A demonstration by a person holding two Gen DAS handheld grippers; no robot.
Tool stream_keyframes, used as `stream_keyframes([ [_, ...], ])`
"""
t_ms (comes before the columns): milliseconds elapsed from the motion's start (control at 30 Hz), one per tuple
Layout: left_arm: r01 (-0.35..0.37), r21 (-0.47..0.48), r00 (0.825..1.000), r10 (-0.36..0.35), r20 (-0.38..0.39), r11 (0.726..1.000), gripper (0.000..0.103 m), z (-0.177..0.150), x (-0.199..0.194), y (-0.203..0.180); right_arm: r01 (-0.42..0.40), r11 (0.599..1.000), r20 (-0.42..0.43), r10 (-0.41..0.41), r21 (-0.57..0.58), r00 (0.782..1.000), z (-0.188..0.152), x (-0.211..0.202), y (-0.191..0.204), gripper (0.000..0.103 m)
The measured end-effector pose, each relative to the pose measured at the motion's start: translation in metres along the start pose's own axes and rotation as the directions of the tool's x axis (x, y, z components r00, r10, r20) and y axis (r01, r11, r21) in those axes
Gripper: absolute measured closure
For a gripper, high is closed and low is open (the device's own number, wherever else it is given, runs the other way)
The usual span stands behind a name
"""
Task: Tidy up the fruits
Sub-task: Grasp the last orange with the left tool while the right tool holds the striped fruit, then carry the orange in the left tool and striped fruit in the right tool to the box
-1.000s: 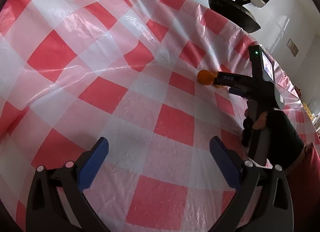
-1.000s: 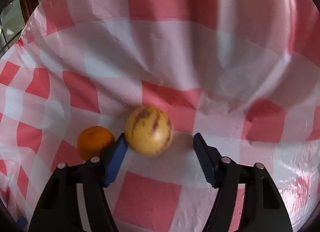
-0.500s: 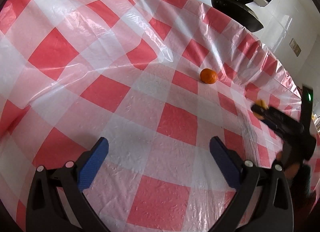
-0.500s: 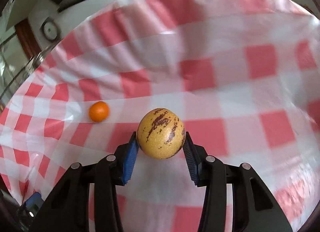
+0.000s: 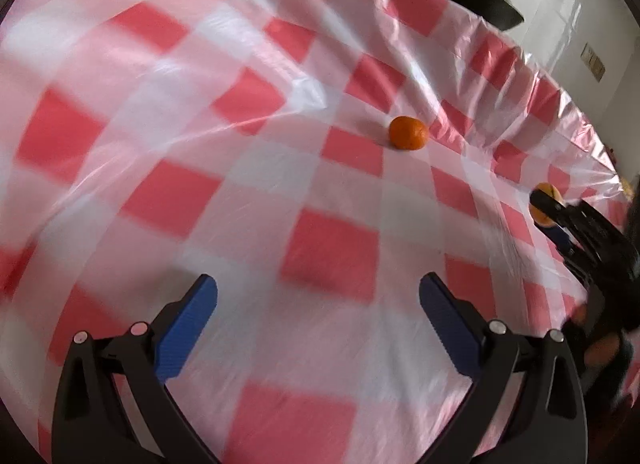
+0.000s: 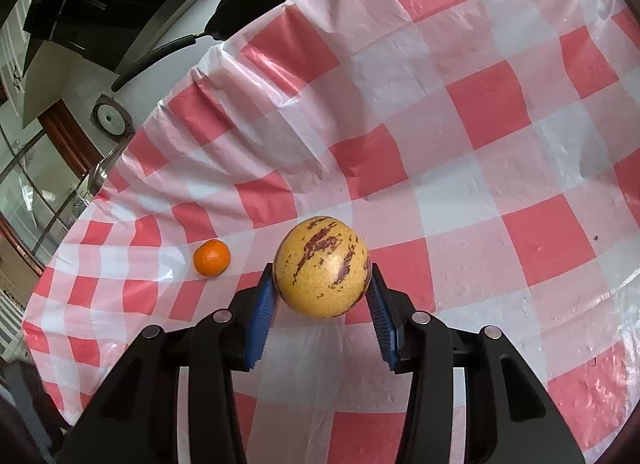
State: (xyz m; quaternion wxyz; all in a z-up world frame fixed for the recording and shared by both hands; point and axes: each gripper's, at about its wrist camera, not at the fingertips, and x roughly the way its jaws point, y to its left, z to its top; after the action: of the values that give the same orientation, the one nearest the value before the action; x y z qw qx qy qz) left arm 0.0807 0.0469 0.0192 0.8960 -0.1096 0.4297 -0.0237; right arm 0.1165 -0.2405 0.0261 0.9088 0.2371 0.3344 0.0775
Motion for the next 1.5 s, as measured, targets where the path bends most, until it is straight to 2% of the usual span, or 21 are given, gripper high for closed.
stream_keyframes([
  [233,-0.151,0.134,0.989,0.147,0.034,0.979,0.002,0.059,0.065,-0.072,-0.005,1.0,-0.003,0.005,-0.001,1.0,-0.001,0.001,0.001,0.058],
  [333,-0.158,0.184,0.987,0.157,0.02,0.97,0.002,0.078,0.09,-0.095,-0.006,1.0,-0.01,0.006,-0.004,1.0,-0.002,0.002,0.001,0.058],
  [367,-0.177,0.191,0.984,0.176,0.023,0.966,0.005,0.082,0.097,-0.101,-0.006,1.0,-0.011,0.006,-0.006,1.0,-0.002,0.002,0.002,0.058],
  [400,-0.174,0.194,0.984,0.177,0.002,0.965,0.009,0.088,0.106,-0.104,-0.007,1.0,-0.013,0.007,-0.007,1.0,-0.002,0.003,0.002,0.058],
  [467,-0.16,0.183,0.986,0.166,-0.019,0.97,0.028,0.095,0.116,-0.106,-0.007,1.0,-0.018,0.007,-0.009,1.0,-0.002,0.004,0.002,0.058],
  [500,-0.159,0.175,0.986,0.164,-0.013,0.972,0.045,0.098,0.118,-0.105,-0.007,1.0,-0.022,0.007,-0.011,1.0,-0.002,0.005,0.002,0.058],
  [567,-0.161,0.175,0.987,0.164,0.002,0.971,0.061,0.1,0.117,-0.106,-0.006,1.0,-0.026,0.006,-0.012,1.0,-0.002,0.005,0.003,0.058],
  [667,-0.153,0.177,0.988,0.152,0.016,0.972,0.062,0.091,0.106,-0.105,-0.006,1.0,-0.026,0.006,-0.012,1.0,-0.003,0.006,0.003,0.058],
  [800,-0.12,0.158,0.991,0.109,0.072,0.98,0.062,0.068,0.073,-0.097,-0.006,1.0,-0.024,0.006,-0.011,1.0,-0.003,0.006,0.003,0.058],
  [900,-0.082,0.108,0.993,0.072,0.092,0.991,0.062,0.058,0.059,-0.085,-0.008,1.0,-0.021,0.007,-0.01,1.0,-0.003,0.005,0.003,0.058],
  [1033,-0.04,0.03,0.995,0.037,0.089,0.999,0.062,0.059,0.059,-0.066,-0.01,1.0,-0.022,0.01,-0.011,1.0,-0.004,0.005,0.003,0.058],
  [1233,-0.027,0.018,0.996,0.025,0.09,0.999,0.062,0.057,0.057,-0.066,-0.004,1.0,-0.038,0.004,-0.009,0.999,-0.004,0.007,0.002,0.058],
  [1500,-0.047,0.025,0.994,0.044,0.103,0.999,0.062,0.037,0.028,-0.062,0.009,1.0,-0.042,-0.009,0.002,0.999,-0.003,0.007,0.0,0.058],
])
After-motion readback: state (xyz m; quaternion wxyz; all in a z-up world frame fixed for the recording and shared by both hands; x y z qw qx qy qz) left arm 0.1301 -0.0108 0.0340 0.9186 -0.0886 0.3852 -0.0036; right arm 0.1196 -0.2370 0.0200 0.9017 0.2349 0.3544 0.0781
